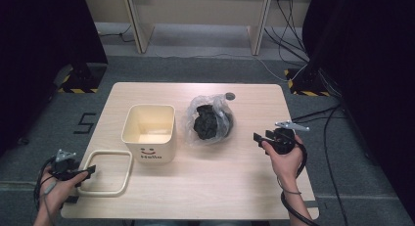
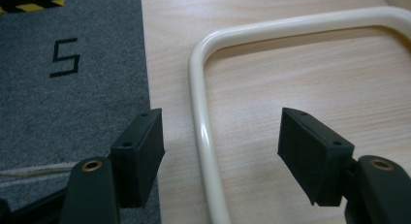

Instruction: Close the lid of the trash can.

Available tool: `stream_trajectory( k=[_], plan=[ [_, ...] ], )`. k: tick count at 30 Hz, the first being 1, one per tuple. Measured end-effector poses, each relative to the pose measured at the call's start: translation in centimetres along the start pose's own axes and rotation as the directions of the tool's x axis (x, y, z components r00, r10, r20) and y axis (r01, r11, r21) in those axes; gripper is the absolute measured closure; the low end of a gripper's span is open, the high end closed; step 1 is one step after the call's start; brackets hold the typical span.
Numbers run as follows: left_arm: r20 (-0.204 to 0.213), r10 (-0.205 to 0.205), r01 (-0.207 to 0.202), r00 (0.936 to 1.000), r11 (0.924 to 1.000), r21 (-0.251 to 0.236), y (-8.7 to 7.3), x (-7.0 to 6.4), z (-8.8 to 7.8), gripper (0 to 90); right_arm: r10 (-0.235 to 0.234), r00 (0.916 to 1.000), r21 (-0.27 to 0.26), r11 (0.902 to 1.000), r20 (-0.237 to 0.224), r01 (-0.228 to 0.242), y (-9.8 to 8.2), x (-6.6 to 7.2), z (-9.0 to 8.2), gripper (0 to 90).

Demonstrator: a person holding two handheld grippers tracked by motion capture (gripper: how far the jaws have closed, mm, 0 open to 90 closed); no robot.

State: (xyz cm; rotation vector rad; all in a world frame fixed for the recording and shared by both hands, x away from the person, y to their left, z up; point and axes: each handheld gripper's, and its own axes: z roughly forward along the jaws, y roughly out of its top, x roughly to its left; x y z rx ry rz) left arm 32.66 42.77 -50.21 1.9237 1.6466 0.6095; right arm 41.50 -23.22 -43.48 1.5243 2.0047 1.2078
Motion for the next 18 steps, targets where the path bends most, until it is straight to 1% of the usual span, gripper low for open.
stream_trajectory(
  k=[2,4,6,9,12,15,18],
  plan=[
    [-0.006,-0.003,0.003,1.0,0.9999,0.017,-0.12,0.15,0.21,33.5,0.008,1.0,0.002,1.0,0.003,-0.008,-0.13,-0.12,-0.04,42.6],
    [-0.011,-0.009,0.01,0.9999,0.9995,0.03,-0.28,0.26,0.44,34.7,0.007,1.0,0.001,1.0,0.004,-0.007,-0.25,-0.26,-0.07,42.6],
    [-0.006,-0.029,0.03,0.9995,0.9992,0.027,-0.36,0.33,0.54,35.3,0.01,0.9999,0.0,0.9999,0.004,-0.01,-0.36,-0.31,-0.13,42.6],
    [-0.006,-0.027,0.027,0.9996,0.9991,0.033,-0.25,0.33,0.53,36.9,0.009,0.9999,-0.003,1.0,0.004,-0.009,-0.44,-0.41,-0.21,42.6],
    [-0.003,-0.034,0.034,0.9994,0.9988,0.037,-0.12,0.32,0.56,40.2,0.011,0.9999,-0.004,0.9999,0.004,-0.011,-0.48,-0.42,-0.25,42.6],
    [0.001,-0.036,0.036,0.9994,0.9987,0.035,0.02,0.34,0.61,45.5,0.012,0.9999,-0.007,0.9999,0.001,-0.012,-0.52,-0.38,-0.28,42.5],
    [-0.004,-0.042,0.042,0.9991,0.9984,0.038,0.14,0.26,0.61,50.3,0.02,0.9998,-0.007,0.9998,0.002,-0.02,-0.58,-0.33,-0.34,42.4]
  ],
)
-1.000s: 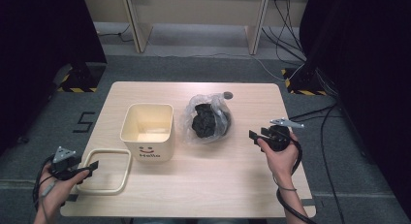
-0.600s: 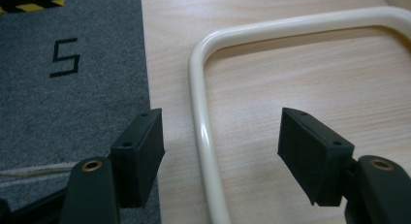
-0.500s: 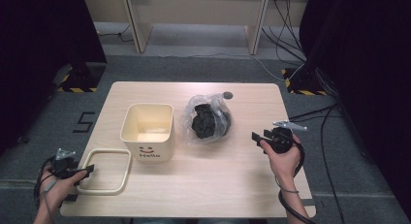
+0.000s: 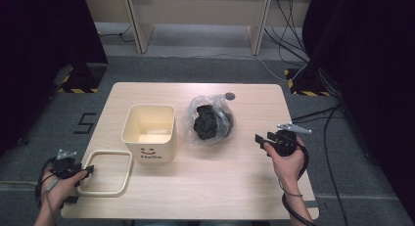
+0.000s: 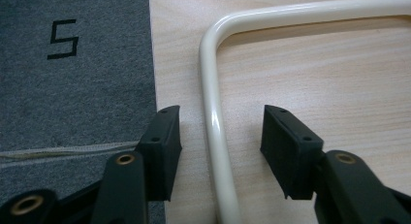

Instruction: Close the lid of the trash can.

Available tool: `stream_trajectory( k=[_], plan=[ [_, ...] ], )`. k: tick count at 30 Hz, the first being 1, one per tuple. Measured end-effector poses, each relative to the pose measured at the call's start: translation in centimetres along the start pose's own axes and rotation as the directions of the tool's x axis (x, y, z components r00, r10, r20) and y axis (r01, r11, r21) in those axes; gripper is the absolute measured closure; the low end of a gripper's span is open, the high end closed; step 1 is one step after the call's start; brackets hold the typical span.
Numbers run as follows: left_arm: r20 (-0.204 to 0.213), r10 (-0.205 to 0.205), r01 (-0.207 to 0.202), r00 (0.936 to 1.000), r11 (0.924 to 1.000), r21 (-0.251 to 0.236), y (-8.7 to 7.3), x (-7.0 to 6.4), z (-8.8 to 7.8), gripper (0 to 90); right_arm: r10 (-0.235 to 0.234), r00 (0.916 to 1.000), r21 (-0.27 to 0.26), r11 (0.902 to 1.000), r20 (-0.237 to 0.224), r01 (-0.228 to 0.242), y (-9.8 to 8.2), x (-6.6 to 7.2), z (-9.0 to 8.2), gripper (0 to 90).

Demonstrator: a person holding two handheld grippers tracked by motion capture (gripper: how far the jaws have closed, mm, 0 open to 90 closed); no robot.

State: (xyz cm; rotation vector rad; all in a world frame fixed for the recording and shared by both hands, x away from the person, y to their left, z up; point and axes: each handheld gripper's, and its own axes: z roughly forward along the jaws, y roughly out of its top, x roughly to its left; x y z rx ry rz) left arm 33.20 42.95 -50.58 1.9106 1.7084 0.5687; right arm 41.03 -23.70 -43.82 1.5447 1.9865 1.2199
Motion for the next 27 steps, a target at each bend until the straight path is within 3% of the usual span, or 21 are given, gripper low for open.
stream_trajectory(
  k=[14,27],
  plan=[
    [-0.048,-0.039,0.04,0.9981,0.9991,0.011,0.5,-0.8,0.1,79.9,0.005,1.0,-0.005,1.0,0.0,-0.005,-0.3,-0.2,-0.1,42.3],
    [-0.072,-0.056,0.057,0.9958,0.9983,0.012,0.5,-1.1,0.0,81.7,0.012,0.9999,-0.002,0.9999,0.01,-0.012,-0.5,-0.5,-0.1,42.2]
  ],
)
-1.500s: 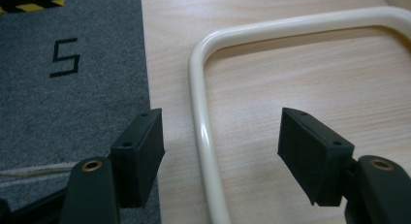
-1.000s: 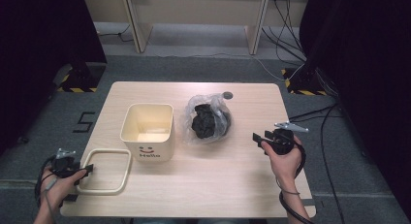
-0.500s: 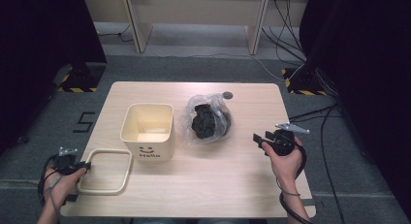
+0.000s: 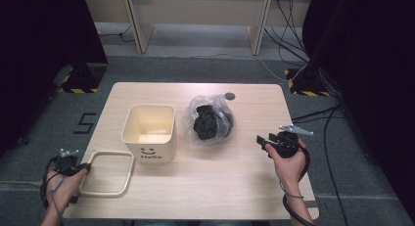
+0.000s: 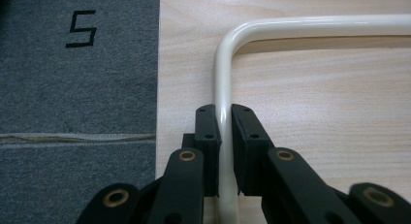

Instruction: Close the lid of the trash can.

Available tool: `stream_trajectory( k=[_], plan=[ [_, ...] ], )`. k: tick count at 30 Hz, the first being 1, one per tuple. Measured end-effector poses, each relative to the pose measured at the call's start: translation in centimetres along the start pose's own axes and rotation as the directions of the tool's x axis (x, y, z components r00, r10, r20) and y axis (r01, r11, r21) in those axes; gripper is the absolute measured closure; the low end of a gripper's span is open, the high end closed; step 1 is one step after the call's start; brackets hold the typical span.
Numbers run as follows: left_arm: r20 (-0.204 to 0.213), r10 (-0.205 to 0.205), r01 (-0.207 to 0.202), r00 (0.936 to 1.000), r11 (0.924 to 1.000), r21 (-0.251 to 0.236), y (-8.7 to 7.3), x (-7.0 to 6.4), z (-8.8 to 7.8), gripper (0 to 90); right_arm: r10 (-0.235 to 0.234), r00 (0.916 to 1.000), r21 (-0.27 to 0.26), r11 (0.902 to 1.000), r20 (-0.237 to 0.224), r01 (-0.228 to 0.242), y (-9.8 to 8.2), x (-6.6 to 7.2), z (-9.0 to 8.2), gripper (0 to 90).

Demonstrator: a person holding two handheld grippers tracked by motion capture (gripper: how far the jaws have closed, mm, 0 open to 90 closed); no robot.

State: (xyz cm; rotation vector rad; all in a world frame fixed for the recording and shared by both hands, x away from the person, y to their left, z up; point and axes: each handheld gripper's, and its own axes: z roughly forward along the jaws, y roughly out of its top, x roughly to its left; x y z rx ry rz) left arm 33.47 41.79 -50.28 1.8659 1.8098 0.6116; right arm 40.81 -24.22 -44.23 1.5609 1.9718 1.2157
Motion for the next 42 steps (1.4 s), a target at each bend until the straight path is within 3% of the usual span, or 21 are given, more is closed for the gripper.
stream_trajectory(
  k=[13,26,42],
  plan=[
    [0.002,-0.03,0.03,0.9995,0.9994,-0.017,-0.5,0.4,-0.6,81.8,0.0,0.9998,-0.002,1.0,0.018,0.0,-0.6,-0.5,0.3,42.0],
    [0.016,-0.049,0.05,0.9987,0.997,-0.06,0.4,0.5,-3.5,81.8,-0.014,0.9991,-0.001,0.9999,0.04,0.014,-1.9,-1.3,0.8,42.0],
    [0.021,-0.025,0.027,0.9995,0.9962,-0.083,1.9,0.0,-6.4,81.8,-0.013,0.9988,-0.01,0.9999,0.046,0.014,-3.6,-2.0,1.3,42.1]
  ],
)
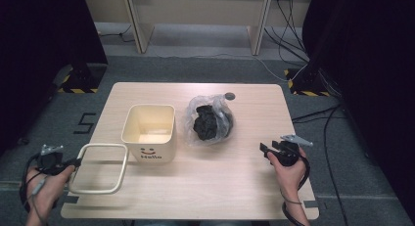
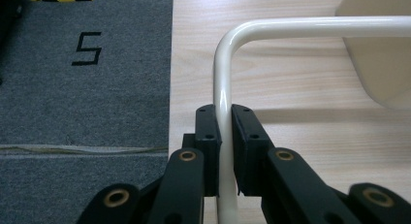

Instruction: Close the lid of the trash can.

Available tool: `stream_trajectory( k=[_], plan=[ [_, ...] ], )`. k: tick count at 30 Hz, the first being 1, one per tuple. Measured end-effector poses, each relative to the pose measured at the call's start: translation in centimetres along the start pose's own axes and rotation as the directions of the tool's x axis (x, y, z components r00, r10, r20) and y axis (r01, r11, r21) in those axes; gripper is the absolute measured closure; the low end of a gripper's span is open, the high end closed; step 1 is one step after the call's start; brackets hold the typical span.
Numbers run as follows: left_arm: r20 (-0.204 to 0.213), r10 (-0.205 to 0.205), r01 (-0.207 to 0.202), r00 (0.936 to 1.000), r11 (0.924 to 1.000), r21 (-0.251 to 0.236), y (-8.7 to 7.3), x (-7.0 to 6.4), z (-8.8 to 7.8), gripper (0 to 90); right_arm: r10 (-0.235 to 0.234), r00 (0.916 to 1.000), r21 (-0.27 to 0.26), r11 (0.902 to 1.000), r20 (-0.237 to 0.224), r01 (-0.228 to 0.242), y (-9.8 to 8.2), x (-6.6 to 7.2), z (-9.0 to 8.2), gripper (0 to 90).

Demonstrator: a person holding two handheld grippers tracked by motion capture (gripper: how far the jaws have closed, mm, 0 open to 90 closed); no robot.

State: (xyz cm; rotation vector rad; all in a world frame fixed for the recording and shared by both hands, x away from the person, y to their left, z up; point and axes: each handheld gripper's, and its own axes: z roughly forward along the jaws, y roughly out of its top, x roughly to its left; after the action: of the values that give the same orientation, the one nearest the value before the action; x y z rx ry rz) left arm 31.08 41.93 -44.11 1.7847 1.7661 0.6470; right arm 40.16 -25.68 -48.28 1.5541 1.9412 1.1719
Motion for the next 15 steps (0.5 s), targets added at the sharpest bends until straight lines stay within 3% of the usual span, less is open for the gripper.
stream_trajectory(
  k=[15],
  plan=[
    [0.023,0.017,-0.016,0.9996,0.9998,-0.014,0.7,-0.4,-1.9,81.8,-0.001,1.0,0.001,1.0,0.004,0.001,-0.9,-0.3,0.4,42.9]
  ],
)
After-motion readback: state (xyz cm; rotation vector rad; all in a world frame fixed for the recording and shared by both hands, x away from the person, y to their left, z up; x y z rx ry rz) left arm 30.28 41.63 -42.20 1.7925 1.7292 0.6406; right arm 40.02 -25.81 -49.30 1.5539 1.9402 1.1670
